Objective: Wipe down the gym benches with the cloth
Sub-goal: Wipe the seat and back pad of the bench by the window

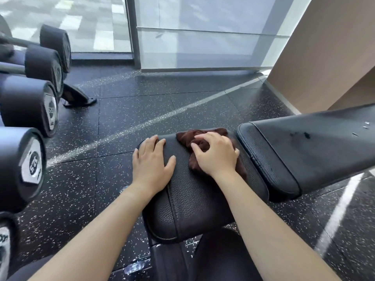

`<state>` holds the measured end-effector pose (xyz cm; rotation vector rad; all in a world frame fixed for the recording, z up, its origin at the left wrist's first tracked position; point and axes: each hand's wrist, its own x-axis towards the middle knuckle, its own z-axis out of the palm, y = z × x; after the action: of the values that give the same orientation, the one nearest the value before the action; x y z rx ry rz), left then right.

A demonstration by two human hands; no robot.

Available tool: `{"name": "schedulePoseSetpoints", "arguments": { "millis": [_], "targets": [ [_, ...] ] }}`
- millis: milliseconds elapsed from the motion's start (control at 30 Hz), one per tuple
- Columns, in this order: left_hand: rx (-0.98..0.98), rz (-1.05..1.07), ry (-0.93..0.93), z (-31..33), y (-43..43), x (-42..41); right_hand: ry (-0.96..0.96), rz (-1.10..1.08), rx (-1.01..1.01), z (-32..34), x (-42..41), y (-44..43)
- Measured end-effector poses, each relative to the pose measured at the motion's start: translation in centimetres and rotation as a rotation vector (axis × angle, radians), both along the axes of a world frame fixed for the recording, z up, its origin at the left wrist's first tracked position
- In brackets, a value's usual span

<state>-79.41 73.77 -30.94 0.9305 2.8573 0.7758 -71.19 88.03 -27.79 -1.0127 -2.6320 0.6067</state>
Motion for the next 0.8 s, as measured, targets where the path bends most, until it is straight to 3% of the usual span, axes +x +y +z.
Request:
{"name": "schedulePoseSetpoints", "arguments": {
  "millis": [200,433,667,800],
  "targets": [
    [0.011,0.049,0.046,-0.2,0.7,-0.2,0.088,0.005,0.061,-0.9,3.9,-1.8],
    [0.132,0.094,0.047,-0.2,0.6,-0.5,0.020,0.036,0.012,0.0,-3.4,-0.2],
    [0.008,0.033,0.016,0.6,1.6,-0.2,-0.072,0.052,-0.004,0.9,-4.7,1.4],
    [0.016,0.005,-0.002,1.4,3.0,0.3,-0.049,-0.105,-0.002,1.2,-1.9,3.8]
  ]
}}
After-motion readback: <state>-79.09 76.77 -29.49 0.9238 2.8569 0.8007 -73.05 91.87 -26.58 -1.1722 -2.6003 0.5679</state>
